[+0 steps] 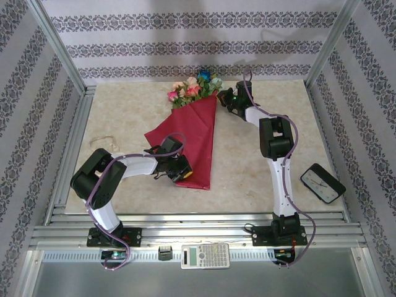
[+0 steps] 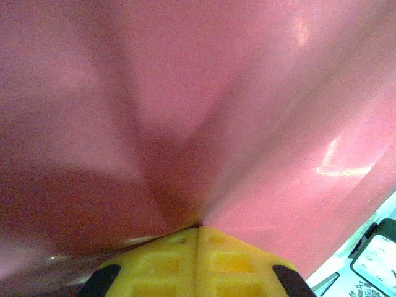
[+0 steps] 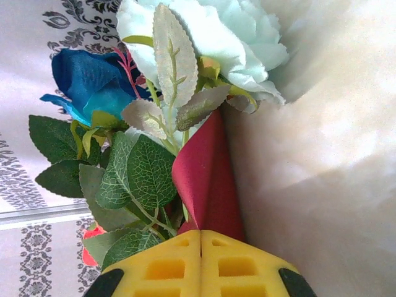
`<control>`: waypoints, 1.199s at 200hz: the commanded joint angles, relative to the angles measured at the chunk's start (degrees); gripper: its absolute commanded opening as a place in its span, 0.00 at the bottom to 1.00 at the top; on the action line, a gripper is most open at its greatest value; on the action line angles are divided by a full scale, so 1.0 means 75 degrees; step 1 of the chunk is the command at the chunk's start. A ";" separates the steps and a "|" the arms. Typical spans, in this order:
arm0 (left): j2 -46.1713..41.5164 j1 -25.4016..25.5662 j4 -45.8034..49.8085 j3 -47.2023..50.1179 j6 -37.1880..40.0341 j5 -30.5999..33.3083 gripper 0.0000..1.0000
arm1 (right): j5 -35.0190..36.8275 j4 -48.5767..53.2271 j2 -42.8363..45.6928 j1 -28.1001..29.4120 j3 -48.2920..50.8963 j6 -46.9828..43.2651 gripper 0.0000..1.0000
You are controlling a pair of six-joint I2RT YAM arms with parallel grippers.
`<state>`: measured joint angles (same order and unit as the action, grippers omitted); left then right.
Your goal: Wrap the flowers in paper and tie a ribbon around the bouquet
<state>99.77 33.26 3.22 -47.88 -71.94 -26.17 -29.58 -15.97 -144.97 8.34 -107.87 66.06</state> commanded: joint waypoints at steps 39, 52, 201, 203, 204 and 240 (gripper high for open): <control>0.0141 -0.0095 0.0803 -0.0054 0.0206 0.0329 0.19 | 0.0219 0.0544 0.1780 -0.0130 0.1802 -0.0479 0.46; -0.0065 -0.0098 0.0946 -0.0366 0.0246 0.0369 0.26 | 0.0252 0.0734 0.2541 -0.0039 0.3015 -0.0500 0.46; -0.2349 -0.4635 0.6966 -0.2406 0.4152 0.1760 0.47 | 0.0747 0.3603 0.6764 0.3886 0.6845 -0.2431 0.03; -0.2314 -0.4757 0.7047 -0.2412 0.4289 0.1804 0.47 | 0.0749 0.3614 0.6704 0.3932 0.6792 -0.2447 0.03; -0.2306 -0.4812 0.7076 -0.2408 0.4351 0.1826 0.48 | 0.0753 0.3615 0.6677 0.3947 0.6755 -0.2458 0.03; -0.1790 -0.5320 0.7238 -0.1830 0.5350 0.2463 0.53 | 0.1109 0.4630 0.6133 0.4417 0.5660 -0.3115 0.08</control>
<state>84.25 -6.81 49.50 -65.52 -42.50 -11.62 -24.29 12.47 -98.26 40.16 -60.66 47.59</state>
